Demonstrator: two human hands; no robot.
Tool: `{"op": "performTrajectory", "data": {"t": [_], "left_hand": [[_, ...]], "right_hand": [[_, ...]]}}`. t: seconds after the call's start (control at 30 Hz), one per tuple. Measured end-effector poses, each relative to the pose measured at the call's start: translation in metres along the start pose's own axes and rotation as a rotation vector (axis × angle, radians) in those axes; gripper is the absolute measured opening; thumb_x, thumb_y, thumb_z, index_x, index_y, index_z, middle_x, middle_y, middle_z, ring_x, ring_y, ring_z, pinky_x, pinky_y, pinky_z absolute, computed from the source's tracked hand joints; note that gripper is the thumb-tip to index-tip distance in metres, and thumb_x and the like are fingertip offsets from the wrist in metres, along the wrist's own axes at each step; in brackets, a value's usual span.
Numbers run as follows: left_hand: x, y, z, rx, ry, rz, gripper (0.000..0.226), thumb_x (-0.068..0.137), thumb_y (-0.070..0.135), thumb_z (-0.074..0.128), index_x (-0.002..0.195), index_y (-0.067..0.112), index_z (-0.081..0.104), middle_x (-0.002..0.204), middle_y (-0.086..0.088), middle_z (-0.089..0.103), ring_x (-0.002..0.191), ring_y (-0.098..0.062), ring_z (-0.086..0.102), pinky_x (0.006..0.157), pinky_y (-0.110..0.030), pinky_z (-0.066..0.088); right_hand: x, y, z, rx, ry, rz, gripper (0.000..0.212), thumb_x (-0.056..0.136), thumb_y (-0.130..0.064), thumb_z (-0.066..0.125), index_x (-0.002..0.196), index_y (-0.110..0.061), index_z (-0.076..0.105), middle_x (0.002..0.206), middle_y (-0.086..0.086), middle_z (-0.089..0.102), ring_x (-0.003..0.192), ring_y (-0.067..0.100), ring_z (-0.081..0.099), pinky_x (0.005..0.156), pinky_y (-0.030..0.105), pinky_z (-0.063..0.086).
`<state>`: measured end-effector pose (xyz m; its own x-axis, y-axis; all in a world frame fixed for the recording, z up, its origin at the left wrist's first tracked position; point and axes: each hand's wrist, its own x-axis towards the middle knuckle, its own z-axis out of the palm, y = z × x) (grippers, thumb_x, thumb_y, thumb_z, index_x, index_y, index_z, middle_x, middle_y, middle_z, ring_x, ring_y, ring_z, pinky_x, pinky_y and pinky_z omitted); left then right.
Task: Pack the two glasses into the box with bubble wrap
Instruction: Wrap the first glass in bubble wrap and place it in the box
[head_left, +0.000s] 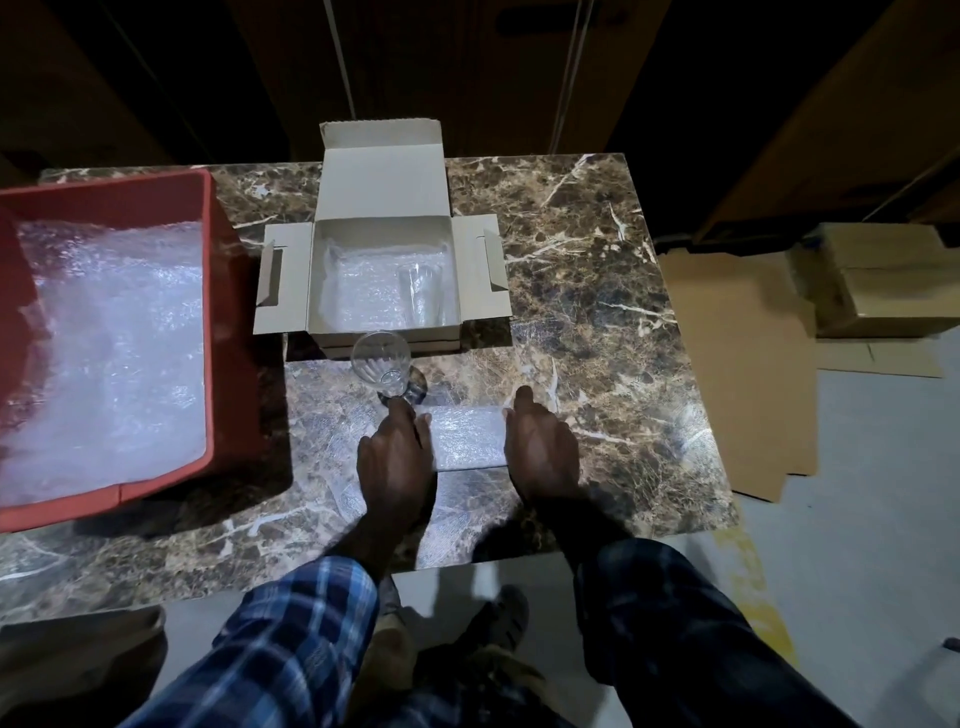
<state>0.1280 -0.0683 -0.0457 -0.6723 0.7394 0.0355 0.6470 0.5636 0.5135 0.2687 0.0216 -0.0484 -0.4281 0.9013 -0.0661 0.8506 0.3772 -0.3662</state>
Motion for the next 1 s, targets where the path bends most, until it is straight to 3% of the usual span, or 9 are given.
{"op": "performTrajectory", "data": {"t": [0.1,0.2,0.3,0.4,0.6,0.8,0.9,1.0], "left_hand": [[-0.008,0.002,0.001,-0.081,0.106,0.029,0.012,0.099,0.016,0.057,0.104,0.008,0.050,0.094,-0.013,0.057,0.078,-0.034,0.056,0.067,-0.037,0.038],[-0.021,-0.001,-0.001,-0.031,0.161,0.108,0.020,0.101,0.019,0.047,0.118,0.011,0.055,0.122,-0.009,0.053,0.108,-0.028,0.050,0.087,-0.041,0.034],[-0.034,-0.013,0.003,0.076,0.062,0.393,0.034,0.100,0.015,0.047,0.132,0.009,0.055,0.144,-0.010,0.048,0.136,-0.026,0.042,0.102,-0.044,0.031],[-0.038,-0.025,0.016,0.207,-0.098,0.498,0.050,0.103,0.023,0.040,0.150,0.006,0.040,0.160,-0.011,0.031,0.150,-0.027,0.024,0.118,-0.049,0.022],[-0.033,-0.033,0.016,0.277,-0.225,0.444,0.057,0.107,0.036,0.028,0.157,0.010,0.025,0.166,-0.006,0.019,0.154,-0.021,0.008,0.121,-0.054,0.014],[-0.025,-0.040,0.012,0.293,-0.267,0.438,0.059,0.107,0.041,0.023,0.159,0.014,0.018,0.167,-0.003,0.014,0.154,-0.016,0.007,0.122,-0.054,0.009],[-0.023,-0.035,0.004,0.282,-0.217,0.496,0.057,0.107,0.036,0.030,0.157,0.009,0.024,0.166,-0.009,0.017,0.154,-0.021,0.010,0.121,-0.054,0.013],[-0.025,-0.023,0.001,0.246,-0.134,0.589,0.052,0.105,0.030,0.041,0.151,0.005,0.039,0.160,-0.012,0.033,0.151,-0.025,0.022,0.122,-0.051,0.017]], "right_hand": [[-0.004,-0.001,0.008,-0.088,0.120,-0.037,0.017,0.099,-0.018,0.051,0.113,-0.012,0.044,0.095,0.012,0.059,0.078,0.033,0.059,0.067,0.042,0.047],[-0.011,-0.001,0.011,-0.135,0.218,-0.078,0.025,0.098,-0.019,0.052,0.123,-0.014,0.051,0.121,0.012,0.054,0.101,0.031,0.052,0.083,0.045,0.041],[-0.021,-0.002,0.024,-0.096,0.193,-0.276,0.042,0.100,-0.017,0.048,0.142,-0.009,0.047,0.151,0.016,0.044,0.137,0.030,0.041,0.112,0.052,0.030],[-0.029,0.001,0.043,-0.089,0.082,-0.390,0.048,0.106,-0.027,0.036,0.150,-0.007,0.041,0.159,0.011,0.032,0.147,0.025,0.032,0.120,0.051,0.019],[-0.033,0.005,0.042,-0.110,-0.062,-0.331,0.057,0.107,-0.039,0.030,0.156,-0.010,0.029,0.164,0.008,0.023,0.152,0.021,0.020,0.122,0.049,0.015],[-0.032,0.011,0.035,-0.128,0.004,-0.097,0.064,0.103,-0.046,0.031,0.152,-0.005,0.035,0.160,0.017,0.029,0.148,0.031,0.029,0.119,0.050,0.020],[-0.035,0.012,0.025,-0.100,0.127,-0.021,0.063,0.098,-0.047,0.039,0.143,-0.003,0.047,0.145,0.021,0.049,0.132,0.036,0.047,0.110,0.046,0.029],[-0.040,-0.001,0.017,-0.011,0.268,0.158,0.056,0.090,-0.050,0.048,0.124,-0.007,0.059,0.113,0.016,0.058,0.101,0.032,0.052,0.084,0.041,0.039]]}}
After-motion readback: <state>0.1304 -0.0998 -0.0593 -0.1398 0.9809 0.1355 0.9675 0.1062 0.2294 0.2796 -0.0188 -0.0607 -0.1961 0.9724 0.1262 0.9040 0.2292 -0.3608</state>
